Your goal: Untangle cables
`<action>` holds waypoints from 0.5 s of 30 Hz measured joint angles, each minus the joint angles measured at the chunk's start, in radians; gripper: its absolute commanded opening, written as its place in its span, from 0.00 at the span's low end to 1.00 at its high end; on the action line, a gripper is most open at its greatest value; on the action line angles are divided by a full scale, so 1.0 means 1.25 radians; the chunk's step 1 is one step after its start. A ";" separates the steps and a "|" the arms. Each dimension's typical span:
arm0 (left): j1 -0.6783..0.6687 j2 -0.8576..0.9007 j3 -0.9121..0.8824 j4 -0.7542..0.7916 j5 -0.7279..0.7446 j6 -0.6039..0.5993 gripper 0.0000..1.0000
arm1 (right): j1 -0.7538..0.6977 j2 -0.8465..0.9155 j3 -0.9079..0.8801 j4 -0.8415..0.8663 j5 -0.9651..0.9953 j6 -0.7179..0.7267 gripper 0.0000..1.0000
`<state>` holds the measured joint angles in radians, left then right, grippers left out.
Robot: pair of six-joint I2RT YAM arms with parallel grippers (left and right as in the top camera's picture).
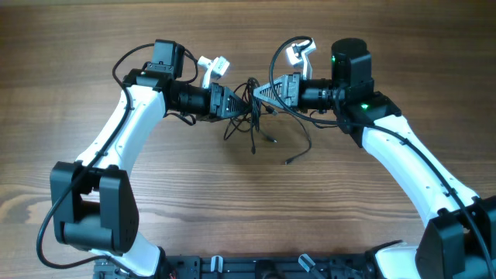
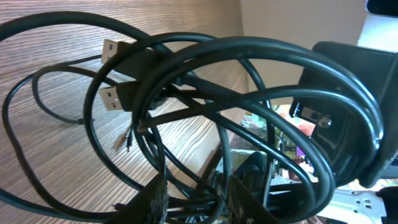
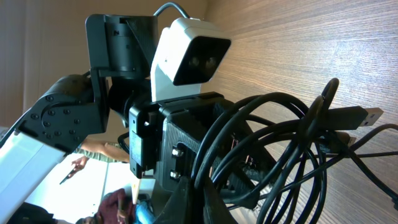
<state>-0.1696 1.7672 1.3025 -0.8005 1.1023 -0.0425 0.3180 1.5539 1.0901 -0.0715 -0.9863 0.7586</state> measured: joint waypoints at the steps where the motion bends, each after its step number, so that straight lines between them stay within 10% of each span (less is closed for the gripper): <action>1: 0.000 0.000 0.000 0.000 0.003 0.000 0.31 | 0.000 0.000 0.000 0.000 0.000 0.000 0.04; 15: -0.046 0.000 0.000 0.082 0.002 -0.007 0.04 | 0.000 0.000 0.000 0.000 0.000 0.000 0.04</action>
<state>-0.2272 1.7672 1.3025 -0.6983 1.1042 -0.0509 0.3180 1.5539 1.0901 -0.0711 -0.9863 0.7586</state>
